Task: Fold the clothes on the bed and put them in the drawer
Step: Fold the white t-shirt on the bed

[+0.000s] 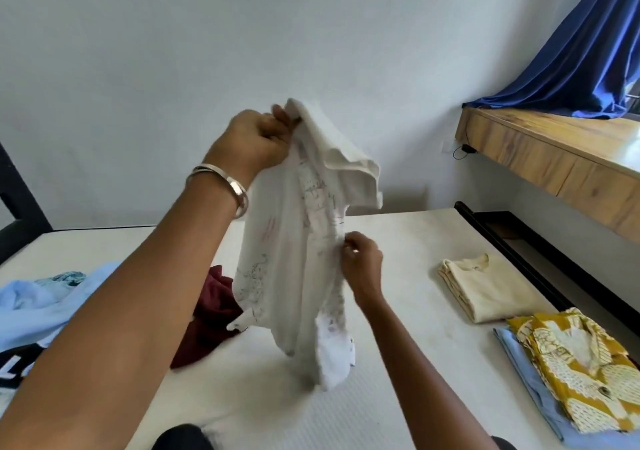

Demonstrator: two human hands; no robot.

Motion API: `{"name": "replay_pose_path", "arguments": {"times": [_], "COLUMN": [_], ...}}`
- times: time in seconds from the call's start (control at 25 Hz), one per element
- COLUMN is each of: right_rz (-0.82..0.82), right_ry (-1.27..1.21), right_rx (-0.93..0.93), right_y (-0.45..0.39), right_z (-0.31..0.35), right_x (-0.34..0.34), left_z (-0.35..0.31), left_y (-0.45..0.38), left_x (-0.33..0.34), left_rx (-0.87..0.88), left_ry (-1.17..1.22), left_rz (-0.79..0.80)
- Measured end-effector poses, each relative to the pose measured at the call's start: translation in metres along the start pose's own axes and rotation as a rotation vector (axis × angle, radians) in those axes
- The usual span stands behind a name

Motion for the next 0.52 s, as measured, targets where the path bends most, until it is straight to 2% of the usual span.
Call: {"name": "replay_pose_path", "arguments": {"times": [0.04,0.08,0.12,0.16,0.24,0.32,0.36,0.4,0.48,0.52], "right_rz": [-0.054,-0.071,-0.030,0.038,0.275,0.473,0.480,0.423,0.307,0.311], "right_ry": [-0.213,-0.409,-0.527,-0.542,-0.329,0.101,0.271,0.335,0.256,0.242], "right_rx": [0.072,0.120,0.121,0.065,-0.074,-0.092,-0.059,-0.022,0.064,0.071], "right_y": [-0.007,-0.013,-0.018,-0.024,-0.027,-0.026,-0.025,-0.031,-0.046,-0.050], "right_z": [-0.010,-0.018,-0.016,-0.006,0.028,0.040,0.040,0.037,0.025,0.015], "right_x": [-0.015,-0.026,-0.032,-0.034,-0.006,0.053,0.076,0.088,0.081,0.072], "left_z": [-0.012,-0.030,-0.034,-0.034,-0.022,-0.004,0.001,0.001,-0.018,-0.034], "left_y": [0.000,0.003,-0.002,-0.005,0.001,0.001,0.005,0.007,0.013,0.016], "left_x": [0.001,-0.005,-0.011,-0.014,-0.004,0.011,0.018,0.022,0.013,0.003], "left_rx": [0.021,0.103,0.083,0.088,0.075,0.034,0.018,0.009,0.045,0.083], "left_ry": [0.096,0.140,0.287,0.393,0.370,0.378,0.361,0.345,0.295,0.265], "left_rz": [0.048,-0.014,-0.030,-0.033,-0.032,0.007,0.020,0.024,0.006,-0.010]}}
Point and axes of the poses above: each hand's wrist, its own y-axis away from the middle knuckle, its own x-axis out of the palm, z = x × y, the point moved 9 cm from there along -y, towards the middle knuckle, and after that the axes turned 14 degrees about z, right-handed, at the moved point
